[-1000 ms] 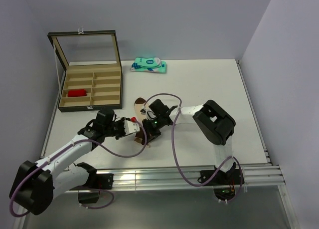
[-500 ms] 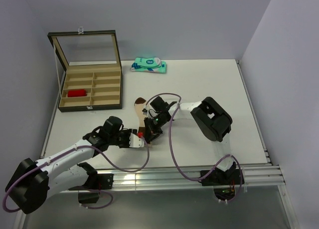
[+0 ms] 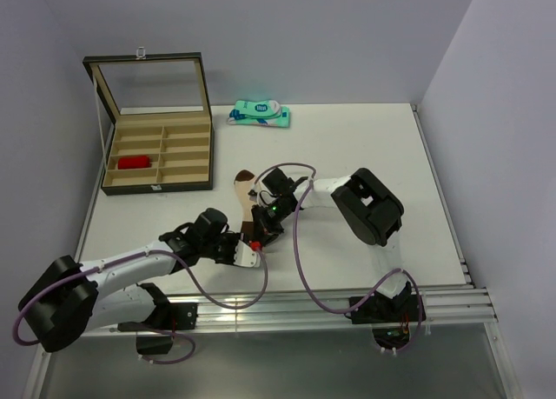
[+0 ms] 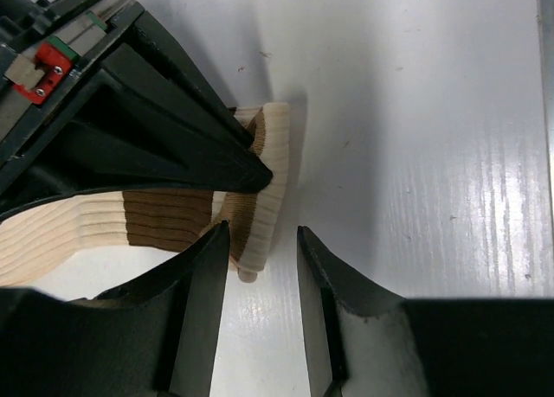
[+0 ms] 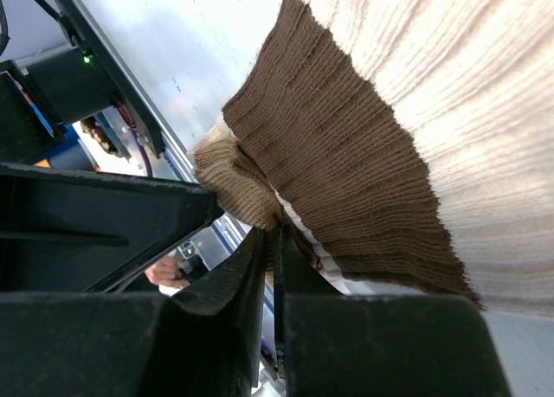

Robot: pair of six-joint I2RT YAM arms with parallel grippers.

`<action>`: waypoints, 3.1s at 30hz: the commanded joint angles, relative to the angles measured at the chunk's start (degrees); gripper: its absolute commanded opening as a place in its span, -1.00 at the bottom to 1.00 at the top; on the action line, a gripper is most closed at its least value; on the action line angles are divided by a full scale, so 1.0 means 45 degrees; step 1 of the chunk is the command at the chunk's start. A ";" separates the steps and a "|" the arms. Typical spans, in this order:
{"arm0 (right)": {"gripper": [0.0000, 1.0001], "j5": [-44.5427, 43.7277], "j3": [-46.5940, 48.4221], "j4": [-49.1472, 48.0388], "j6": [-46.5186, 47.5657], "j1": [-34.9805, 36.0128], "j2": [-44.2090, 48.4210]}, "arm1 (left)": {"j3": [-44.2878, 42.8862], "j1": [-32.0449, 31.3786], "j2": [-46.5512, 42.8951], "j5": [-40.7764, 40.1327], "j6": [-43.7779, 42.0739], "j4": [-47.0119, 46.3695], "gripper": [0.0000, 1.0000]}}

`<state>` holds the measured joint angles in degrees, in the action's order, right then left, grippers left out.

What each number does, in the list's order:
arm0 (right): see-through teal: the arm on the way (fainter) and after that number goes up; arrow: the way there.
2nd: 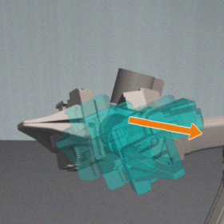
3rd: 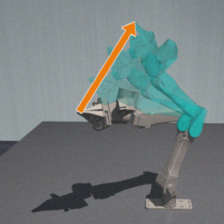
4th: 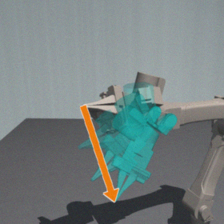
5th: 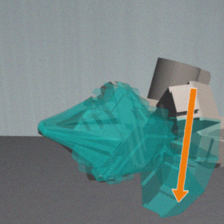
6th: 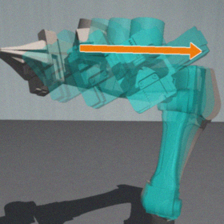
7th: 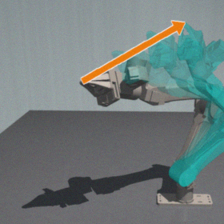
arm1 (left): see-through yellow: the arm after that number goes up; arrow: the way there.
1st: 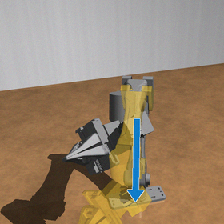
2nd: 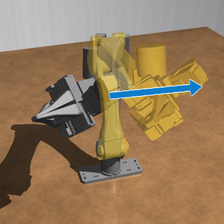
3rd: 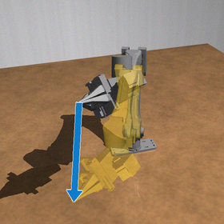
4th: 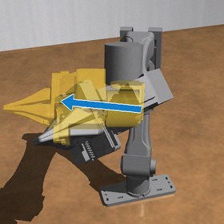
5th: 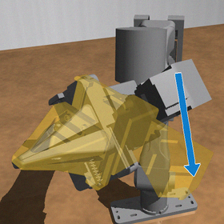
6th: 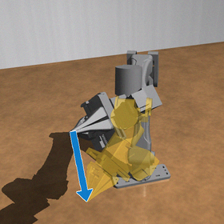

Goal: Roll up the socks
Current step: Roll the sock at the center of the board.

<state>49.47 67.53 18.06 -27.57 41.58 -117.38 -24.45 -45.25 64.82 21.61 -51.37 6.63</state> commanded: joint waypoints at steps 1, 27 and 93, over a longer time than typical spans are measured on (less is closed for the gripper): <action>-1.00 -0.0740 0.0072 0.0575 0.0385 -0.0080 -0.0341 | -0.0251 -0.0080 0.0399 -0.0250 -0.0029 -0.0848 -0.15; -0.23 -0.2338 -0.1840 -0.1901 -0.0942 -0.0198 0.2078 | -0.2299 0.0036 0.2666 0.0838 -0.0574 0.3189 -0.99; 0.02 -1.6950 -0.3327 -0.4523 0.3178 0.9548 0.4133 | -1.1481 0.3768 1.4854 0.4671 -0.2939 1.5850 -0.99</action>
<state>-24.64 50.68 -1.43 -13.85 84.38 -98.10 -75.05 -28.56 130.04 48.16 -63.05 83.57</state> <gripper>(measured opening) 0.508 0.133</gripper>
